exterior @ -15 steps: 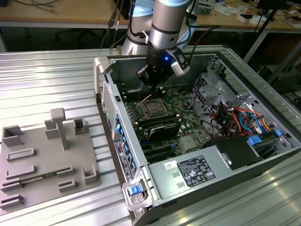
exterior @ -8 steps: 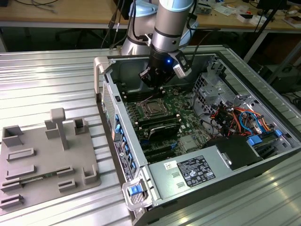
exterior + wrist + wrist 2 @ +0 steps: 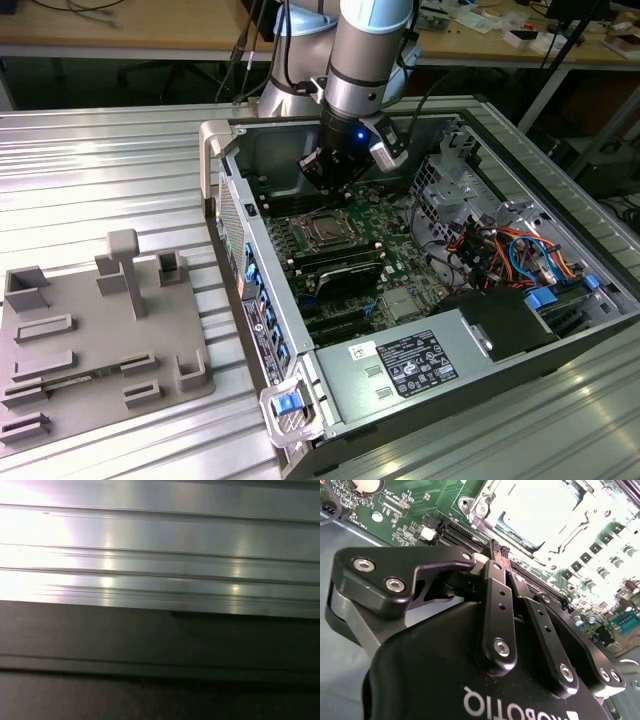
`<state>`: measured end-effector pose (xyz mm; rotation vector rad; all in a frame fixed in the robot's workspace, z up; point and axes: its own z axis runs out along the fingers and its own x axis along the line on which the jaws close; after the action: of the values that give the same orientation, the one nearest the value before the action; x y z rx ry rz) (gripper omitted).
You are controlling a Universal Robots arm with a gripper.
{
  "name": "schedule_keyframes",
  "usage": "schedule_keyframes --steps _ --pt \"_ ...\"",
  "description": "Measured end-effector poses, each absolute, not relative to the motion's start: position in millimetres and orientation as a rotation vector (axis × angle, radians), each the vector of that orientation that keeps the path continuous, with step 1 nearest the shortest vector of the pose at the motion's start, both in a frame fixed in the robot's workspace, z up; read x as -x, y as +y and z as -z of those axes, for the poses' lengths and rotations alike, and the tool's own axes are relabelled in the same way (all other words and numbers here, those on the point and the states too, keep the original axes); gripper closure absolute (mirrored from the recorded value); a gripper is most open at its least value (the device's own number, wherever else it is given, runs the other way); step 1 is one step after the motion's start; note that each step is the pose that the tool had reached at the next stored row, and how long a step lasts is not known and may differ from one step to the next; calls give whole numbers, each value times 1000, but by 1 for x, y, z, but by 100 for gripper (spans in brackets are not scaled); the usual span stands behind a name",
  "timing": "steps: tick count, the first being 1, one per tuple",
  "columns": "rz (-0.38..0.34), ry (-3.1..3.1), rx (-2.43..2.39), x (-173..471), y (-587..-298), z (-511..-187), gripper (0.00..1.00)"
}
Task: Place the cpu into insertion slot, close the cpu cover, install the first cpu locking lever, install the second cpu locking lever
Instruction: 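Install the first cpu locking lever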
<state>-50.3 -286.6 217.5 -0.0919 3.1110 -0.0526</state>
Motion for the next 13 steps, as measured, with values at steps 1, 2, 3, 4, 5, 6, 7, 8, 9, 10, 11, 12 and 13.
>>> schedule_keyframes --steps 1,2,3,4,5,6,7,8,9,10,11,12,13 --pt "53 3111 92 50 -287 -217 89" --pt "53 3111 92 50 -287 -217 89" --pt "53 3111 92 50 -287 -217 89" --pt "53 3111 92 50 -287 -217 89" --pt "53 3111 92 50 -287 -217 89" --pt "53 3111 92 50 -287 -217 89" --pt "53 3111 92 50 -287 -216 89" --pt "53 3111 92 50 -287 -216 89" --pt "53 3111 92 50 -287 -216 89" --pt "53 3111 92 50 -287 -216 89" --pt "53 3111 92 50 -287 -216 89" --pt "53 3111 92 50 -287 -216 89" --pt "53 3111 92 50 -287 -216 89"
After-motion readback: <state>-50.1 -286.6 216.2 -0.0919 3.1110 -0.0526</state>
